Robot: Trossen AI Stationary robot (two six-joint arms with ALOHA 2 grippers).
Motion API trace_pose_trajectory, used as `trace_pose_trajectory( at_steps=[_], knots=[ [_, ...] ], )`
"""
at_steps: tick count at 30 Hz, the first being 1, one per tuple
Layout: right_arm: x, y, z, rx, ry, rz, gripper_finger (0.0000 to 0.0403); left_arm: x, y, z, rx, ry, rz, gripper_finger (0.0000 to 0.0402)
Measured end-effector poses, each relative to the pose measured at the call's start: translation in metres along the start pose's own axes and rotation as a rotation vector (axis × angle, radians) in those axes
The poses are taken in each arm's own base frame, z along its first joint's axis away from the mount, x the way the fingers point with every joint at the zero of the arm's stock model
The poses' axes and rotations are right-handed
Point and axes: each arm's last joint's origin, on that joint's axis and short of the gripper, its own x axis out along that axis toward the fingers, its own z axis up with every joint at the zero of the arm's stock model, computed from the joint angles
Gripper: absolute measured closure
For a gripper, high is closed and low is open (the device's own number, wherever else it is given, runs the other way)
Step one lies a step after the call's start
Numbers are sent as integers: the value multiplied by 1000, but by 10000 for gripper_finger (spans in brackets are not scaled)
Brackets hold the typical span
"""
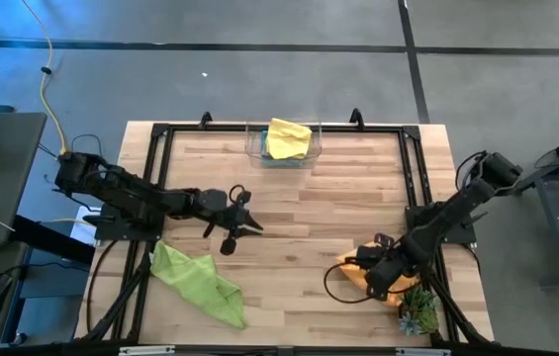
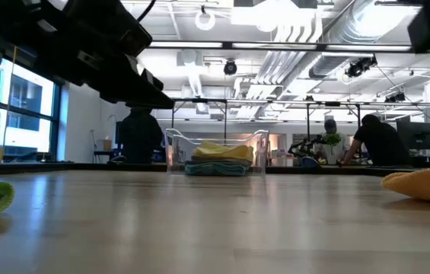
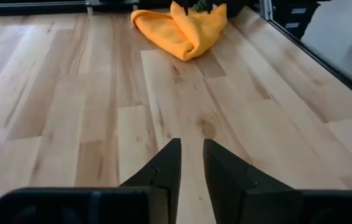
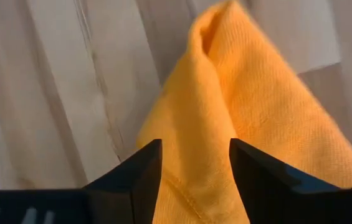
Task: Fold microfiber towels
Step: Fold the orange towel
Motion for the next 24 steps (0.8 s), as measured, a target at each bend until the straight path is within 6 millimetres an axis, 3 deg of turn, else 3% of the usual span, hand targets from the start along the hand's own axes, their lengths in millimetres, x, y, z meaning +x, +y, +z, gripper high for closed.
trace_pose_trajectory(
  at_steps=[7,12,15,20,24],
  knots=[
    [31,-1,6,-60,106,-64,266,2,-20,0,-17,12,49,345],
    [46,3,15,-92,148,24,336,2,-31,-4,-48,22,104,371],
    [44,4,25,-39,96,82,390,0,-39,-14,-61,40,147,394],
    [17,0,49,111,-90,126,383,-6,-51,-28,-65,65,222,395],
    [7,-21,77,376,-216,97,399,-7,-53,-31,-54,69,239,400]
  ],
)
